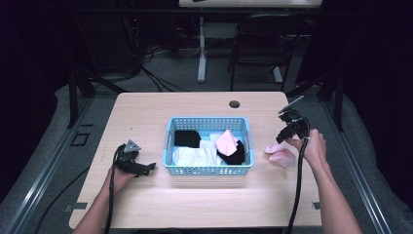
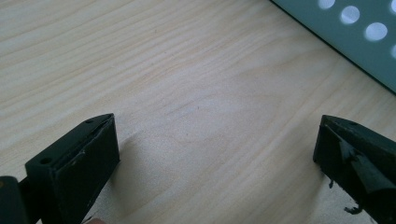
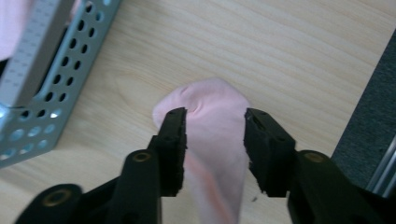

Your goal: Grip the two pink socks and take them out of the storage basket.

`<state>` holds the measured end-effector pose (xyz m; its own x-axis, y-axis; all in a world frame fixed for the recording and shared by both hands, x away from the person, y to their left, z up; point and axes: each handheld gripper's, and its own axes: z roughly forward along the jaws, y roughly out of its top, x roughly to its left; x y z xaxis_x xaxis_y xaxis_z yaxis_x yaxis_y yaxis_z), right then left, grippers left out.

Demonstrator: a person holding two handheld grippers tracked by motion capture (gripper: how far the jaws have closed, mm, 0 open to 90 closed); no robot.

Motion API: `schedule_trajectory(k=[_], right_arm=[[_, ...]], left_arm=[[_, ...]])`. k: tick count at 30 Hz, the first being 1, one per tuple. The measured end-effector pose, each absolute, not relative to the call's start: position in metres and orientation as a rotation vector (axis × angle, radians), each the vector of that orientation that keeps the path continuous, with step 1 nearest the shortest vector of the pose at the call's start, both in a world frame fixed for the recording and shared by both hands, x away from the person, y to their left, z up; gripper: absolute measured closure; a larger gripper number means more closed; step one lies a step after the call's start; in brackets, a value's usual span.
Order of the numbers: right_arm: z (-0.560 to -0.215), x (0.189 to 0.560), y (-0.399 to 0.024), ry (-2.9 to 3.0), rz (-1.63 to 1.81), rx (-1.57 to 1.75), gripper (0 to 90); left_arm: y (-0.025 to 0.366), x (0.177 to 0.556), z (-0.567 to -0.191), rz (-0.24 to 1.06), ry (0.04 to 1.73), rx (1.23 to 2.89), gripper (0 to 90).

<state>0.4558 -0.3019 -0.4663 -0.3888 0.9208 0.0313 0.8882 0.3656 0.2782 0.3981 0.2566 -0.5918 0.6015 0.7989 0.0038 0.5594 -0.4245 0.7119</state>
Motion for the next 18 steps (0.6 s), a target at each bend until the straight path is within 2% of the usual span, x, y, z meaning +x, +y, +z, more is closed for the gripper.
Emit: schedule_trajectory(k=[6, 7, 8, 10, 13, 15, 18], right_arm=[[-0.440, 0.449, -0.302, 2.469, 0.499, 1.630, 28.6], [-0.440, 0.449, -0.302, 2.469, 0.499, 1.630, 28.6], [-0.430, 0.445, -0.298, 2.474, 0.535, 1.603, 22.6], [-0.421, 0.443, -0.292, 2.483, 0.580, 1.572, 16.2], [-0.410, 0.439, -0.280, 2.508, 0.607, 1.506, 11.9], [-0.405, 0.437, -0.269, 2.530, 0.617, 1.473, 5.0], [-0.400, 0.435, -0.251, 2.557, 0.647, 1.415, 1.6]], left_arm=[[0.257, 0.398, -0.592, 0.451, 1.067, 2.145, 0.1], [0.257, 0.398, -0.592, 0.451, 1.067, 2.145, 0.1], [0.257, 0.398, -0.592, 0.451, 1.068, 2.145, 0.1], [0.256, 0.398, -0.592, 0.451, 1.069, 2.144, 0.1], [0.257, 0.398, -0.592, 0.452, 1.068, 2.145, 0.1], [0.257, 0.398, -0.592, 0.451, 1.068, 2.145, 0.1], [0.257, 0.398, -0.592, 0.451, 1.069, 2.145, 0.2]])
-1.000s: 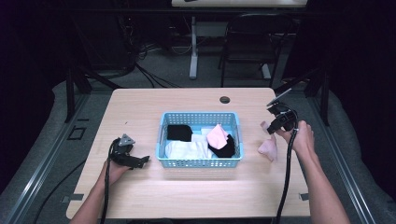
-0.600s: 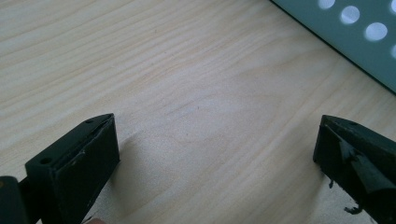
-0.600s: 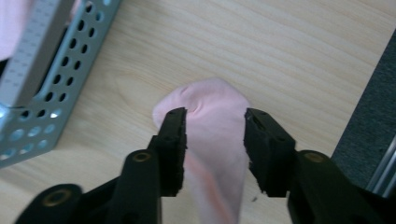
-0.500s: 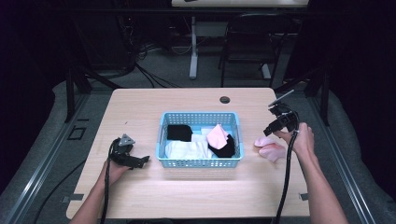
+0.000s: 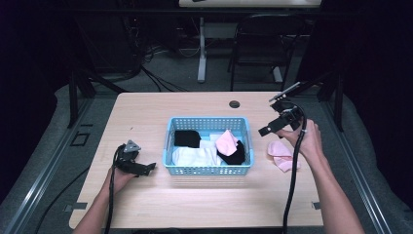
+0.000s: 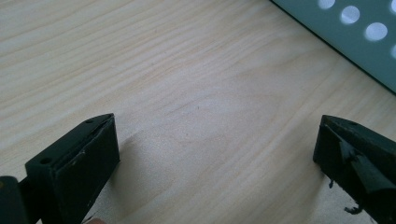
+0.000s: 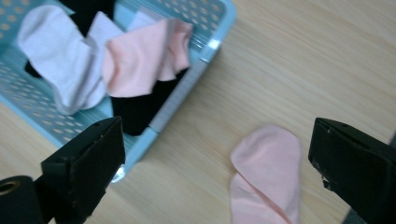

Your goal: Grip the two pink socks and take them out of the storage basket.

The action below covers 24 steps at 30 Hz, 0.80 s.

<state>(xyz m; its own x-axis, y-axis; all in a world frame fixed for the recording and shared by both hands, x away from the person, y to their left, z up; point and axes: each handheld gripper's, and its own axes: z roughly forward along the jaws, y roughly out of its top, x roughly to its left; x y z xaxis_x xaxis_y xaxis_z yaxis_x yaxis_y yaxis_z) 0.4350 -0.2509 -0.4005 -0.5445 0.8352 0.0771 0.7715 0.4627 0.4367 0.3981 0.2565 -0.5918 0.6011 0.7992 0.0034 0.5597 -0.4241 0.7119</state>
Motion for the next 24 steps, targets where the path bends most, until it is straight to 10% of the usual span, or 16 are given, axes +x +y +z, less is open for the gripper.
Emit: schedule_trajectory(k=[24], right_arm=[[-0.456, 0.467, -0.127, 2.836, 0.539, 1.218, 0.0]], left_arm=[[0.257, 0.398, -0.592, 0.450, 1.068, 2.144, 0.2]])
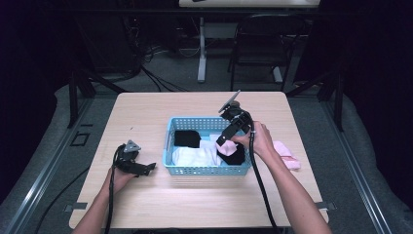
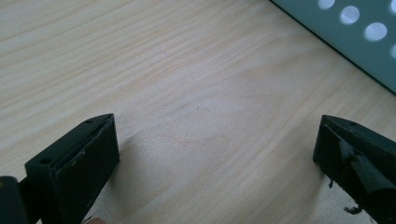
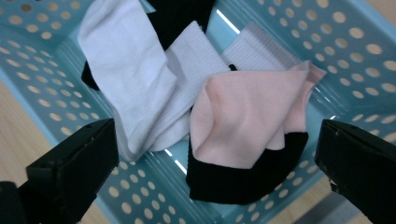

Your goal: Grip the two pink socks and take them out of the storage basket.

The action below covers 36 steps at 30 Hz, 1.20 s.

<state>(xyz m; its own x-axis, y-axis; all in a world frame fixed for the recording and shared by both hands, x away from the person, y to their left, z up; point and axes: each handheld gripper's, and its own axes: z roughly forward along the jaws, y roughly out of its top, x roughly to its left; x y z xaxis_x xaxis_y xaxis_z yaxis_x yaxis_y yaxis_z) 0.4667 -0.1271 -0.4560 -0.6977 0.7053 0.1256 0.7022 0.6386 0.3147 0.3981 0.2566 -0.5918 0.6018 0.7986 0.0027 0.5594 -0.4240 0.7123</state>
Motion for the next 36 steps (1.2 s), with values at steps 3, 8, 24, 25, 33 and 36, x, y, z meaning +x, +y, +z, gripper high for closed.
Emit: schedule_trajectory(k=[3, 8, 24, 25, 33, 36], right_arm=[[-0.468, 0.472, -0.122, 2.850, 0.499, 1.212, 0.0], [-0.481, 0.482, -0.120, 2.872, 0.458, 1.257, 1.3], [-0.518, 0.496, -0.121, 2.847, 0.357, 1.364, 25.8], [-0.518, 0.497, -0.121, 2.843, 0.341, 1.371, 26.9], [-0.522, 0.502, -0.124, 2.806, 0.320, 1.387, 64.8], [-0.522, 0.502, -0.123, 2.795, 0.293, 1.384, 78.9]], left_arm=[[0.257, 0.398, -0.592, 0.449, 1.067, 2.144, 0.2], [0.257, 0.398, -0.592, 0.449, 1.067, 2.144, 0.2], [0.257, 0.398, -0.592, 0.449, 1.066, 2.145, 0.2], [0.257, 0.398, -0.592, 0.449, 1.066, 2.145, 0.2], [0.257, 0.398, -0.592, 0.446, 1.066, 2.145, 0.2], [0.257, 0.398, -0.592, 0.446, 1.069, 2.144, 0.2]])
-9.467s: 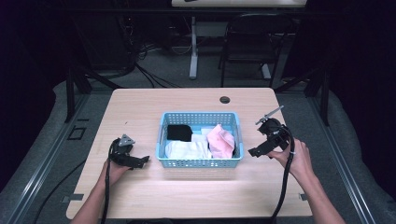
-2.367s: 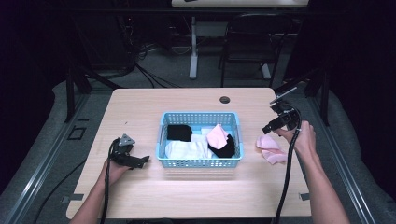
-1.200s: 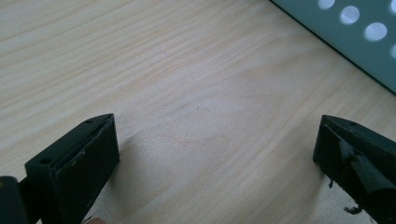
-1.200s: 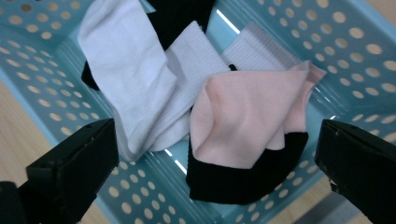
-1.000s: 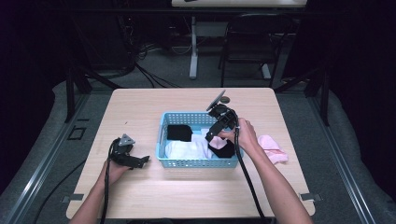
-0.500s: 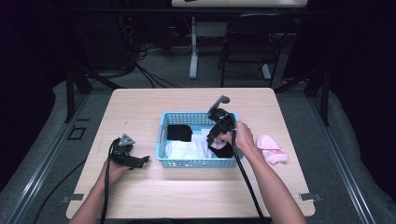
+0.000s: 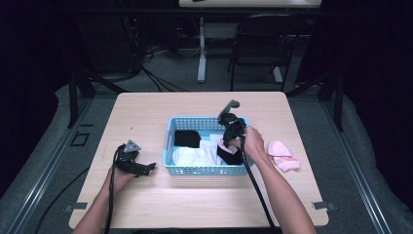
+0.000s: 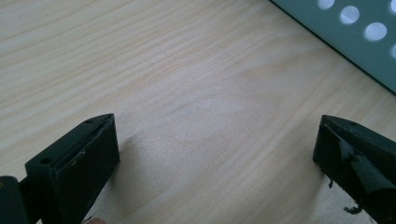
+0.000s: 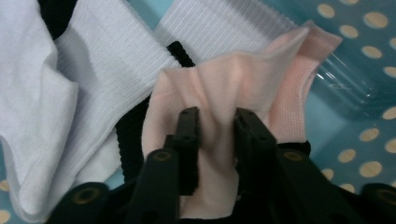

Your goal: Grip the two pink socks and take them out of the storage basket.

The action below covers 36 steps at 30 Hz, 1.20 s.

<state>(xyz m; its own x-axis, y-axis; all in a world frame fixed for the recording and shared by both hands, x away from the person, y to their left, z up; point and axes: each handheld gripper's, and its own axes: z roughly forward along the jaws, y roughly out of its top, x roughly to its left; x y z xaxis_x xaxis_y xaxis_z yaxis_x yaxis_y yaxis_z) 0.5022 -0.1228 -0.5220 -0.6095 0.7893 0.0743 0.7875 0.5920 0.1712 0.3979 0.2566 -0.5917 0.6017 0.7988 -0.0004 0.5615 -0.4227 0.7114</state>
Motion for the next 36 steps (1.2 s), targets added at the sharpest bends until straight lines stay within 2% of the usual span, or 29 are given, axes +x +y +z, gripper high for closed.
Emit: schedule_trajectory(k=[3, 17, 36], right_arm=[[-0.518, 0.500, -0.124, 2.783, 0.319, 1.375, 83.1], [-0.461, 0.479, -0.141, 2.757, 0.548, 1.326, 83.2], [-0.417, 0.463, -0.155, 2.740, 0.653, 1.292, 83.4]], left_arm=[[0.257, 0.398, -0.592, 0.446, 1.070, 2.144, 0.3], [0.257, 0.398, -0.592, 0.446, 1.069, 2.144, 0.2], [0.257, 0.398, -0.592, 0.447, 1.068, 2.145, 0.2]])
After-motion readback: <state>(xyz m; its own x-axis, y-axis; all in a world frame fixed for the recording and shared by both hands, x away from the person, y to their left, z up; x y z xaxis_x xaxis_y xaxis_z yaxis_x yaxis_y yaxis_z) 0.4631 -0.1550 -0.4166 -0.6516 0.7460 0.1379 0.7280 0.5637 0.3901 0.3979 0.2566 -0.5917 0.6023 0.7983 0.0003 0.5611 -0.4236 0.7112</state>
